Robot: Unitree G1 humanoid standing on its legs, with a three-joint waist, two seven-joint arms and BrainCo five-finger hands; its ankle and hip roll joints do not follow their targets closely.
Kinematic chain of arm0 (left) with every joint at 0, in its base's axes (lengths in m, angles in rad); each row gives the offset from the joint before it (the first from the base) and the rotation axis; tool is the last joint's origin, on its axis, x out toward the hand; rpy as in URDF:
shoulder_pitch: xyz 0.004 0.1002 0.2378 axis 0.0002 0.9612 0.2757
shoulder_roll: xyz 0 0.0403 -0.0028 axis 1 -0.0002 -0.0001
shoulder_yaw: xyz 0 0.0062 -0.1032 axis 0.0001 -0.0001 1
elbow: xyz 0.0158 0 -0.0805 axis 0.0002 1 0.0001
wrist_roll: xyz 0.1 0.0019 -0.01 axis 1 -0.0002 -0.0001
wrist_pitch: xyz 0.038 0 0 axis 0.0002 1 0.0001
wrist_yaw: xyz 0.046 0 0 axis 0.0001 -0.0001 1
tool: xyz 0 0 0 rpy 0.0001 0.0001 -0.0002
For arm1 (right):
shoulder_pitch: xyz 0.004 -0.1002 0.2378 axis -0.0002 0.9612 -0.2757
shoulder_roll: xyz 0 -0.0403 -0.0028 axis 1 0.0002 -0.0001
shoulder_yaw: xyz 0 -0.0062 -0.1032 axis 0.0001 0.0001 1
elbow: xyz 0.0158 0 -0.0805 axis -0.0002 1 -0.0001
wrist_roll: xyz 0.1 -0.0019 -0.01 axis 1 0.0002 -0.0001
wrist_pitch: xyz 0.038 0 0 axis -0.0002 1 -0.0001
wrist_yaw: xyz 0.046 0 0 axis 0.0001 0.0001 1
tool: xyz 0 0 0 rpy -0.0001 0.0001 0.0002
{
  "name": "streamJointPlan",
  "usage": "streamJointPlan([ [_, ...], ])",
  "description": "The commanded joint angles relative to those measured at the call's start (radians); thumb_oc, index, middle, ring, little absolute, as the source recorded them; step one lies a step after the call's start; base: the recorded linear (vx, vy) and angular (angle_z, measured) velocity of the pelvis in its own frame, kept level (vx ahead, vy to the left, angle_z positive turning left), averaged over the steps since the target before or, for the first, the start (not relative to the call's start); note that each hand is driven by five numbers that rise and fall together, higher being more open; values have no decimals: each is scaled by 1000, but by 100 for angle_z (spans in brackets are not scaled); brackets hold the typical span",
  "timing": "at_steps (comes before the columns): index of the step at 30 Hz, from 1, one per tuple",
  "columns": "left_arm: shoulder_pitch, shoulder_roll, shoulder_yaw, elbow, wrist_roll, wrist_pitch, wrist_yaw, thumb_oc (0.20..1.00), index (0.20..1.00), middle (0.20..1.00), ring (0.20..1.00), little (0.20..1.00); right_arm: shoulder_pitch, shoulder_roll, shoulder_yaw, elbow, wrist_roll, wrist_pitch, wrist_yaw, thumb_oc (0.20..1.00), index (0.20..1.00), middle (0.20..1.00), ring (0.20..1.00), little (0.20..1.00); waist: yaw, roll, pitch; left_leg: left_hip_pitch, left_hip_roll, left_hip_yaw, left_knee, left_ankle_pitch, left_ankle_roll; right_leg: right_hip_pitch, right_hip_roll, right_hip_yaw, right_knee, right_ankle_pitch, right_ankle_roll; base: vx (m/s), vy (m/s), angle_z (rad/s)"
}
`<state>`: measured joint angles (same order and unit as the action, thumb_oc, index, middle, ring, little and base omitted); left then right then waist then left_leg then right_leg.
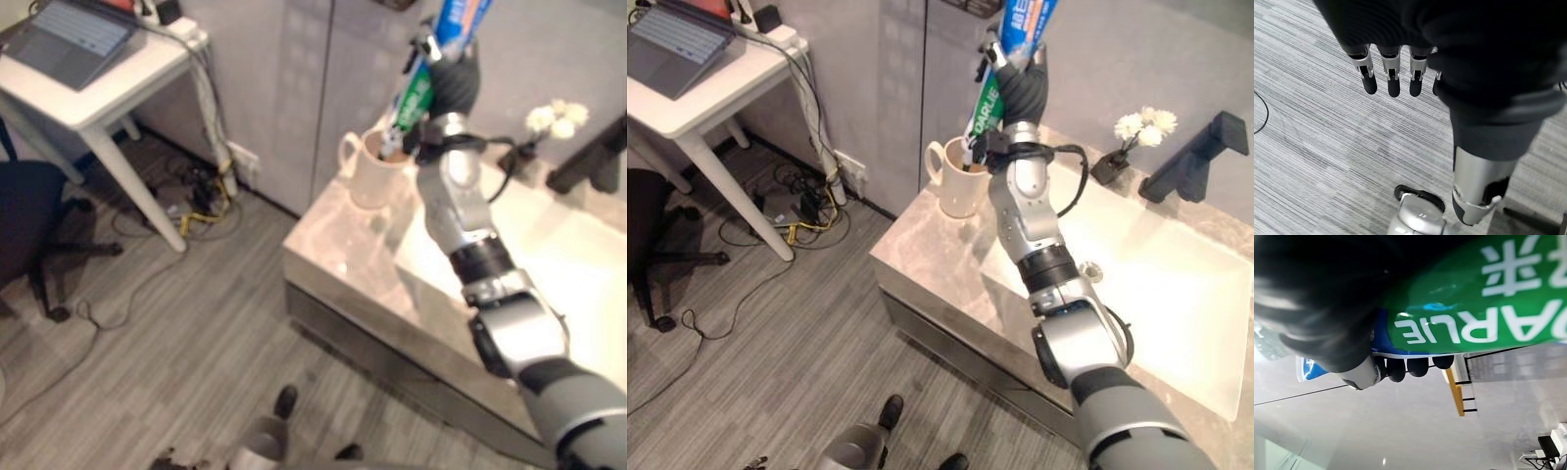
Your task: Put brush and paste in cup on sink, flatten towel.
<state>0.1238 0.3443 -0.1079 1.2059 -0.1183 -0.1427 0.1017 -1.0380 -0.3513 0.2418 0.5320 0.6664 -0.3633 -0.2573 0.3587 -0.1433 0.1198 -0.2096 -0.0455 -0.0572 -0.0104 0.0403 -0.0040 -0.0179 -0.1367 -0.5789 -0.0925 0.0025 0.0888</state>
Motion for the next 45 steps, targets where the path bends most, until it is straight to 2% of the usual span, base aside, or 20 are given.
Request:
streamJointPlan([
  [1, -38, 39, -56, 38, 1, -15, 28, 1000, 1000, 1000, 1000, 1000, -75, -9, 23, -17, -26, -63, -7, 200, 200, 200, 200, 200, 43, -3, -20, 20, 47, -111, -77, -29, -19, 65, -71, -11, 5, 41, 74, 0, 0, 0],
  [6, -36, 33, -61, 16, -12, -24, 33, 1000, 1000, 1000, 1000, 1000, -56, 1, 20, -5, -32, -59, -9, 200, 200, 200, 200, 200, 48, 1, -13, 20, 46, -117, -77, -29, -16, 66, -72, -16, 5, 43, 75, 0, 0, 0],
  [13, -28, -8, -133, -71, -8, -22, 33, 1000, 1000, 1000, 1000, 1000, -31, -9, 47, -45, -119, -50, -33, 200, 200, 200, 200, 200, 43, -4, -11, 13, 48, -118, -77, -32, -12, 57, -69, -14, 5, 42, 77, 4, 7, 1],
  [18, -43, -22, -134, -67, -11, -20, 47, 1000, 1000, 1000, 1000, 1000, 0, 28, 34, -74, -109, -59, -33, 200, 200, 200, 200, 200, 35, -8, -14, 15, 50, -112, -77, -34, -12, 55, -67, -7, 5, 40, 76, 0, 0, 0],
  [19, -46, -26, -136, -63, -8, -19, 49, 1000, 1000, 1000, 1000, 1000, 6, 28, 35, -79, -118, -60, -39, 771, 771, 771, 771, 771, 33, -9, -14, 15, 51, -111, -77, -33, -12, 53, -66, -4, 5, 41, 76, 0, 0, 0],
  [20, -47, -29, -136, -60, -7, -19, 52, 1000, 1000, 1000, 1000, 1000, 10, 33, 36, -85, -115, -62, -40, 1000, 1000, 1000, 1000, 1000, 32, -10, -15, 16, 52, -111, -77, -34, -12, 52, -66, -2, 5, 40, 76, 0, 0, 0],
  [27, -57, -44, -176, -47, 66, -9, 65, 1000, 1000, 1000, 1000, 1000, 44, 70, 8, -105, -121, -70, -63, 1000, 1000, 1000, 1000, 1000, 19, -2, -19, 20, 54, -103, -77, -37, -12, 52, -66, 8, 5, 40, 75, 3, -3, -6],
  [36, -67, -54, -164, -29, 64, -4, 73, 1000, 1000, 1000, 1000, 1000, 70, 66, -1, -126, -159, -60, -85, 1000, 1000, 1000, 1000, 1000, 6, 6, -32, 38, 63, -82, -77, -41, -17, 60, -64, 22, 5, 38, 73, -19, -26, -4],
  [45, -94, -84, -171, -2, 82, 0, 86, 1000, 1000, 1000, 1000, 1000, 82, -9, -88, -210, -320, -53, -192, 1000, 1000, 1000, 1000, 1000, -27, 36, -75, 99, 81, -39, -77, -57, -18, 91, -63, 69, 5, 24, 66, -30, -38, -14],
])
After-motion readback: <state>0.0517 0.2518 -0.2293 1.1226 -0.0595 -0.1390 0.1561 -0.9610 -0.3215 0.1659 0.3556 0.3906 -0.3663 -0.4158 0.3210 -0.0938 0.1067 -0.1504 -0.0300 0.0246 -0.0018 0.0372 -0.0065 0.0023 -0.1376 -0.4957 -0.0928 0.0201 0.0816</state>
